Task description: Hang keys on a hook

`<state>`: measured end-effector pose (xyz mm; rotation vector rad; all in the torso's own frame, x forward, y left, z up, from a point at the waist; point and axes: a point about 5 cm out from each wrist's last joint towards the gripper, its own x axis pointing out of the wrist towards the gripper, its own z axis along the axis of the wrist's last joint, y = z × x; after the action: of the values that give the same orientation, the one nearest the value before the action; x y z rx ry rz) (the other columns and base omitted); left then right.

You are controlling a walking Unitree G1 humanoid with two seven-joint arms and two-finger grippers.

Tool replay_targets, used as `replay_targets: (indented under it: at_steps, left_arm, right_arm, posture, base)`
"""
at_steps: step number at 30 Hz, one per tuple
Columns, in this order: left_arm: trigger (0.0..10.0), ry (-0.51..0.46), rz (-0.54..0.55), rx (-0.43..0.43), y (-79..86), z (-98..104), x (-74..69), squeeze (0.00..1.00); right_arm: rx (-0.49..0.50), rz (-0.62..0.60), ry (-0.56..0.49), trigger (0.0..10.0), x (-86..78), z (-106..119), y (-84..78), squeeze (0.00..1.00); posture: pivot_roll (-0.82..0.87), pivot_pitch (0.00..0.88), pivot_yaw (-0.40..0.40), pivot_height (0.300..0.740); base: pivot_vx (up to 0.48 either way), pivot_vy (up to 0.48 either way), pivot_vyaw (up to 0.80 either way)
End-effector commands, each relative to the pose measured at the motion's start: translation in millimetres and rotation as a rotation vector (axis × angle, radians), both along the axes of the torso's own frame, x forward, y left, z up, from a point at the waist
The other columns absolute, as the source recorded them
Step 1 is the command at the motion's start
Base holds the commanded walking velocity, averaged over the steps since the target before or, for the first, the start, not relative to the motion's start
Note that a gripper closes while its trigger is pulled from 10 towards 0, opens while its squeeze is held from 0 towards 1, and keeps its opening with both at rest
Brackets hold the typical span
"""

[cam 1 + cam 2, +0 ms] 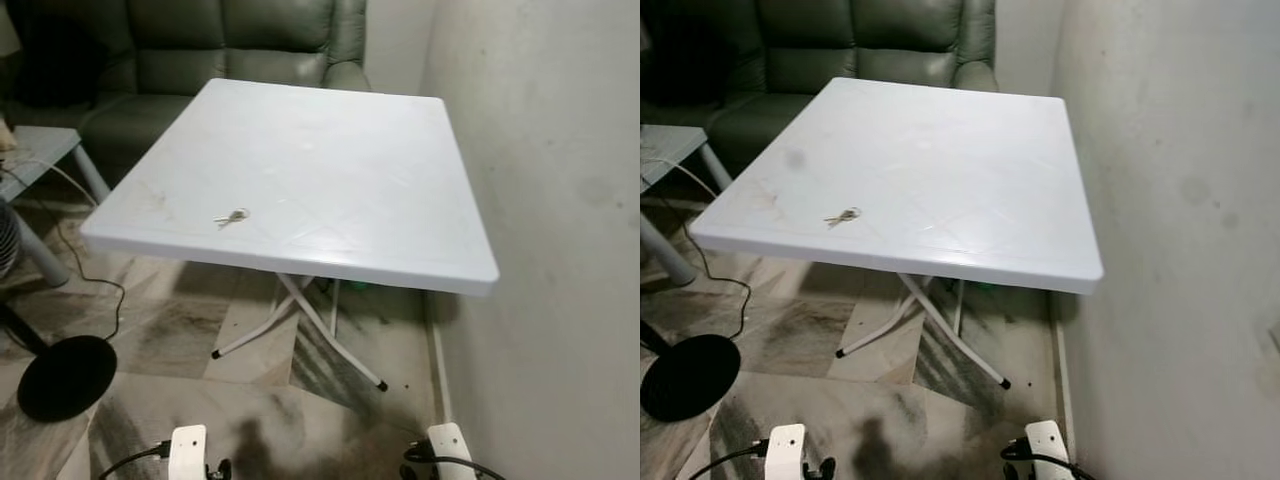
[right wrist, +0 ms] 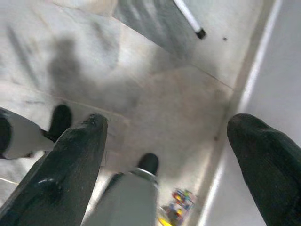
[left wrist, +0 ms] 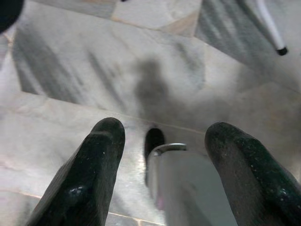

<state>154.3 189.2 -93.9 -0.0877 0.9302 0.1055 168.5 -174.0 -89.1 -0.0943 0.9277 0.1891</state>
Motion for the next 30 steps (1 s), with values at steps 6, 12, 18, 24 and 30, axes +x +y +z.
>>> replay_targets:
  at_steps: [6,12,18,24,30]
  left_arm:
    - [10.0,0.001,-0.003,-0.007,-1.4,-0.2,-0.1,0.0]
    - [10.0,0.002,0.0,-0.01,-1.3,-0.4,-0.6,0.0]
    - [10.0,0.004,0.003,-0.01,-1.1,-0.7,-1.4,0.0]
    - [10.0,0.004,0.008,-0.011,-0.7,-0.8,-1.8,0.0]
    - [10.0,0.004,0.009,-0.012,-0.7,-0.8,-2.0,0.0]
  right_arm:
    - [-0.008,-0.004,0.012,10.0,-3.3,-1.1,-4.4,0.0]
    - [-0.007,-0.001,0.014,10.0,-3.8,-1.4,-3.4,0.0]
    - [-0.006,-0.001,0.015,10.0,-4.3,-1.7,-3.1,0.0]
    - [-0.007,-0.002,0.017,10.0,-4.6,-1.8,-3.4,0.0]
    - [-0.006,-0.004,0.016,10.0,-4.5,-1.7,-3.5,0.0]
  posture:
    - [-0.09,0.0,-0.009,0.74]
    - [-0.09,0.0,-0.009,0.74]
    - [-0.09,0.0,-0.009,0.74]
    - [-0.09,0.0,-0.01,0.74]
    - [-0.09,0.0,-0.011,0.74]
  base:
    - [0.0,0.08,0.0]
    - [0.0,0.48,0.0]
    - [0.0,0.48,0.0]
    - [0.0,0.48,0.0]
    - [0.0,0.48,0.0]
